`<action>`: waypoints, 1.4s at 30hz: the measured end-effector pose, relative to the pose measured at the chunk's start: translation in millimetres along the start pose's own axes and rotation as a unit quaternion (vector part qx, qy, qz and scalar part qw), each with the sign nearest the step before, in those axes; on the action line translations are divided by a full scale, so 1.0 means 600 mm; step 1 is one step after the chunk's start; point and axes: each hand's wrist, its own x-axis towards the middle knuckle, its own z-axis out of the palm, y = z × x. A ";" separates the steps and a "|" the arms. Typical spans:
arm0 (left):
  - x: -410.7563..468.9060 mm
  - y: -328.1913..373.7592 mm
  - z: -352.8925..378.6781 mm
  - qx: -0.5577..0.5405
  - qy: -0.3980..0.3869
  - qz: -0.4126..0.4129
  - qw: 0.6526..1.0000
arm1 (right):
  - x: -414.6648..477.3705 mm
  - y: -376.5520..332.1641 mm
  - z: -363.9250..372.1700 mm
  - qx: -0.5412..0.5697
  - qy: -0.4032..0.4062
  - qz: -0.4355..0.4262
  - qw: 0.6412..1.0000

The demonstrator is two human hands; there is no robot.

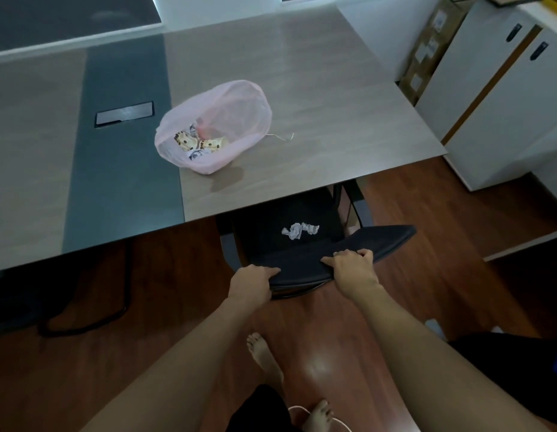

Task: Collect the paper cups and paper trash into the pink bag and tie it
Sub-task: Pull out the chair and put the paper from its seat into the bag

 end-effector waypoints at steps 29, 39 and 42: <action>-0.148 0.098 0.084 0.013 -0.081 0.054 0.995 | -0.210 0.058 0.101 0.013 -0.045 0.031 0.998; -0.169 0.044 0.029 -0.398 -0.215 0.037 0.891 | -0.205 0.100 0.025 0.205 -0.205 -0.019 0.957; -0.170 0.022 -0.008 -0.504 -0.176 0.009 0.846 | -0.200 0.103 -0.025 0.312 -0.235 -0.030 0.920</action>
